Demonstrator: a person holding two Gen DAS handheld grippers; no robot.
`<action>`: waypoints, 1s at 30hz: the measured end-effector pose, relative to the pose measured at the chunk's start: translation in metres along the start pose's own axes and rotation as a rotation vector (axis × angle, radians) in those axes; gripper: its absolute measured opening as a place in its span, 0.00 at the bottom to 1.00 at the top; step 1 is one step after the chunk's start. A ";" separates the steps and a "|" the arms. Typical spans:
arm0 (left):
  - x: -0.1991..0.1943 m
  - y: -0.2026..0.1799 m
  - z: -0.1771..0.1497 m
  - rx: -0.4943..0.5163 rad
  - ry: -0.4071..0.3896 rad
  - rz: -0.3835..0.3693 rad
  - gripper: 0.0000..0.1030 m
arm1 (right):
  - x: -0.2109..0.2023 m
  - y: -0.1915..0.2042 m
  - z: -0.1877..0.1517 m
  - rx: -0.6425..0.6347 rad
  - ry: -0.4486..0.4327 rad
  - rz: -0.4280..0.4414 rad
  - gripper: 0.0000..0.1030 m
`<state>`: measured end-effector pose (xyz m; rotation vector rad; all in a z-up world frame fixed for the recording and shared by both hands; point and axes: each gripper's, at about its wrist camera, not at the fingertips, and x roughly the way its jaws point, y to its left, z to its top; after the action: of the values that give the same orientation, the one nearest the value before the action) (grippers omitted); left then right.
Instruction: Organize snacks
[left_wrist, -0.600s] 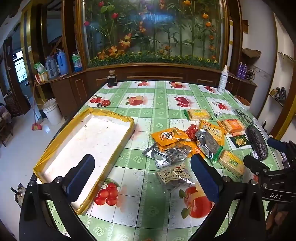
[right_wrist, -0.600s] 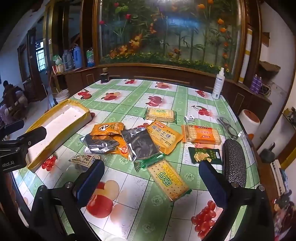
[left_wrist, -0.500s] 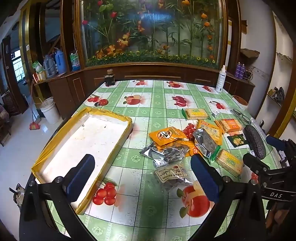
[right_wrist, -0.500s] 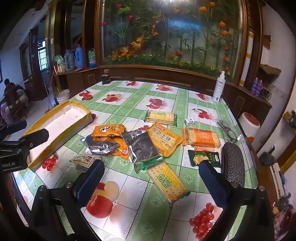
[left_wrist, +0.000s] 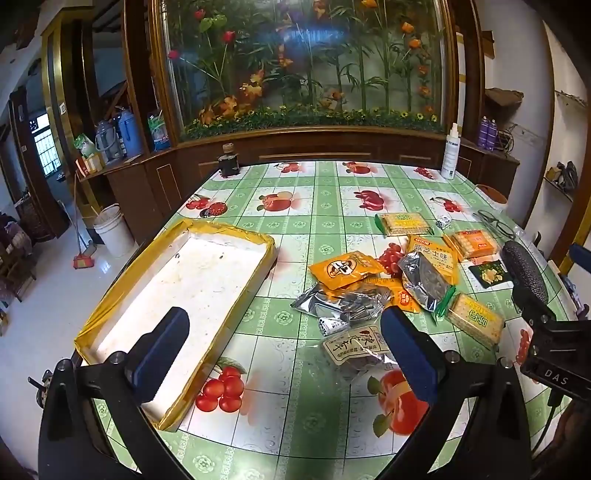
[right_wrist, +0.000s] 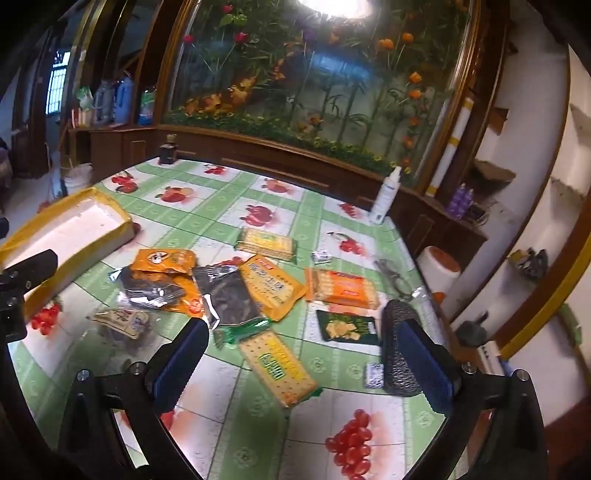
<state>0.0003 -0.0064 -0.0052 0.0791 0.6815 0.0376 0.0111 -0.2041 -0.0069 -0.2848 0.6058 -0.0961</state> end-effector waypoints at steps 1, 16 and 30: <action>0.001 -0.001 -0.001 0.001 0.003 0.000 1.00 | 0.001 0.000 0.000 0.000 0.000 -0.002 1.00; 0.013 -0.001 -0.006 0.001 0.041 0.002 1.00 | 0.010 0.001 -0.003 0.021 0.029 -0.030 1.00; 0.021 0.001 -0.009 0.001 0.070 -0.019 1.00 | 0.017 0.002 -0.005 0.019 0.047 -0.029 1.00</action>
<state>0.0103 -0.0038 -0.0254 0.0721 0.7517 0.0221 0.0220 -0.2066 -0.0206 -0.2739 0.6471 -0.1363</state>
